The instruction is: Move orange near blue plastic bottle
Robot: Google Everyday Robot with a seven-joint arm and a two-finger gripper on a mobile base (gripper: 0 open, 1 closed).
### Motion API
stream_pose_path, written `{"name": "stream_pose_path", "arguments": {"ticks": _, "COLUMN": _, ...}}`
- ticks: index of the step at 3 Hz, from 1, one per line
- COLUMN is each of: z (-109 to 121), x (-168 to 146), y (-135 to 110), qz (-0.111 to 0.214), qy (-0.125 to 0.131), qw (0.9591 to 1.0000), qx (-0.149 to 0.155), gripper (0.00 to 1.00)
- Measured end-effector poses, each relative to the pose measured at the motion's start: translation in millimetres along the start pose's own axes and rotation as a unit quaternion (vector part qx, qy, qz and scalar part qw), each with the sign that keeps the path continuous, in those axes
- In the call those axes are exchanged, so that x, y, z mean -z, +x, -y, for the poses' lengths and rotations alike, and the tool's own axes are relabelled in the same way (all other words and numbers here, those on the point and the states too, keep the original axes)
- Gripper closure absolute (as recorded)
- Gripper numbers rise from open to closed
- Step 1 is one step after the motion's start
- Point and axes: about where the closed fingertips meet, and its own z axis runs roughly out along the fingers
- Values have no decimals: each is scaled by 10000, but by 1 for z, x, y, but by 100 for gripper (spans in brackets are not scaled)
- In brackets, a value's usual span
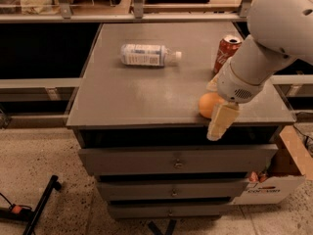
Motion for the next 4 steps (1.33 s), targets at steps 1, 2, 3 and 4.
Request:
{"name": "stream_pose_path", "arguments": {"ticks": 1, "z": 7, "x": -4, "y": -1, "qz": 18, "qy": 27, "qw": 10000, "qx": 2, "gripper": 34}}
{"name": "stream_pose_path", "arguments": {"ticks": 2, "z": 11, "x": -2, "y": 0, "qz": 2, "qy": 22, "qw": 10000, "qx": 32, "gripper": 57}}
{"name": "stream_pose_path", "arguments": {"ticks": 3, "z": 14, "x": 3, "y": 2, "qz": 14, "qy": -36, "qw": 10000, "qx": 6, "gripper": 78}}
{"name": "stream_pose_path", "arguments": {"ticks": 4, "z": 21, "x": 14, "y": -2, "qz": 107, "qy": 35, "qw": 9999, "qx": -43, "gripper": 98}}
